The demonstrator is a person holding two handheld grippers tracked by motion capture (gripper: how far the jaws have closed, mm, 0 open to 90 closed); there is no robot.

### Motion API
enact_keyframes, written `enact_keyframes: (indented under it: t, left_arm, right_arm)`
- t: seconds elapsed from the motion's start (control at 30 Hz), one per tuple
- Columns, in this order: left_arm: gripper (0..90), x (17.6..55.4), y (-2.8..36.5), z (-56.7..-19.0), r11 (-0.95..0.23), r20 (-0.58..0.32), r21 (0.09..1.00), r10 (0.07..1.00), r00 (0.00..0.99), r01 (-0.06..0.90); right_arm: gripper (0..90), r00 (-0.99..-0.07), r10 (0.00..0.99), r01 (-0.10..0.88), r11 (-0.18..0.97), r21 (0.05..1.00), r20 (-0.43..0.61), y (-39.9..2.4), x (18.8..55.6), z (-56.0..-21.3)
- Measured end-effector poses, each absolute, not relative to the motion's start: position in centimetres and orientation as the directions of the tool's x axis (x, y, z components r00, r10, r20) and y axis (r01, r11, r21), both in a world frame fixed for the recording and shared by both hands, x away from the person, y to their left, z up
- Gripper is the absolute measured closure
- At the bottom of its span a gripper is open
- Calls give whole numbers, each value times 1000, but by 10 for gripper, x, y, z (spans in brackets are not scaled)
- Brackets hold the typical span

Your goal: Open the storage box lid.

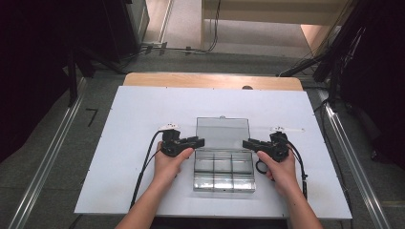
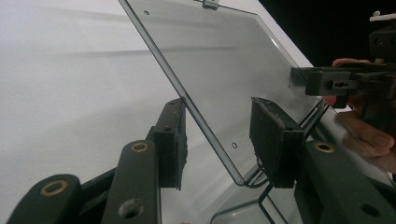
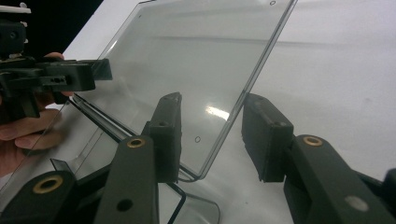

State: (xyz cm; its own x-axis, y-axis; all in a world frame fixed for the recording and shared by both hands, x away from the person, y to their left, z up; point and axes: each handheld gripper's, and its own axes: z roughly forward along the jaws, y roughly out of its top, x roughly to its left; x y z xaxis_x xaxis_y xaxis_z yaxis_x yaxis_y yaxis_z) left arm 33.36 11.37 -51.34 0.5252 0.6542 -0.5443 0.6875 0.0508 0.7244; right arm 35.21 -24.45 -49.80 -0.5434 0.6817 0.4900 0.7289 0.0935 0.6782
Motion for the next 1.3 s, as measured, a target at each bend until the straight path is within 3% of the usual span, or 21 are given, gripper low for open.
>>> enact_keyframes:
  t: [0.33,0.63,0.93,1.3]
  left_arm:
    - [494,334,113,-515,30,-536,719,660,527,694]
    - [423,333,114,-514,19,-526,720,666,528,694]
    - [215,327,118,-504,5,-477,769,671,568,639]
    - [18,313,118,-493,-60,-404,835,608,683,547]
  right_arm:
    - [505,-533,675,751,100,653,509,-243,353,-500]
    - [373,-542,673,750,118,651,504,-243,353,-500]
    - [164,-603,648,687,126,715,465,-249,344,-487]
    - [12,-710,611,568,201,798,352,-257,330,-471]
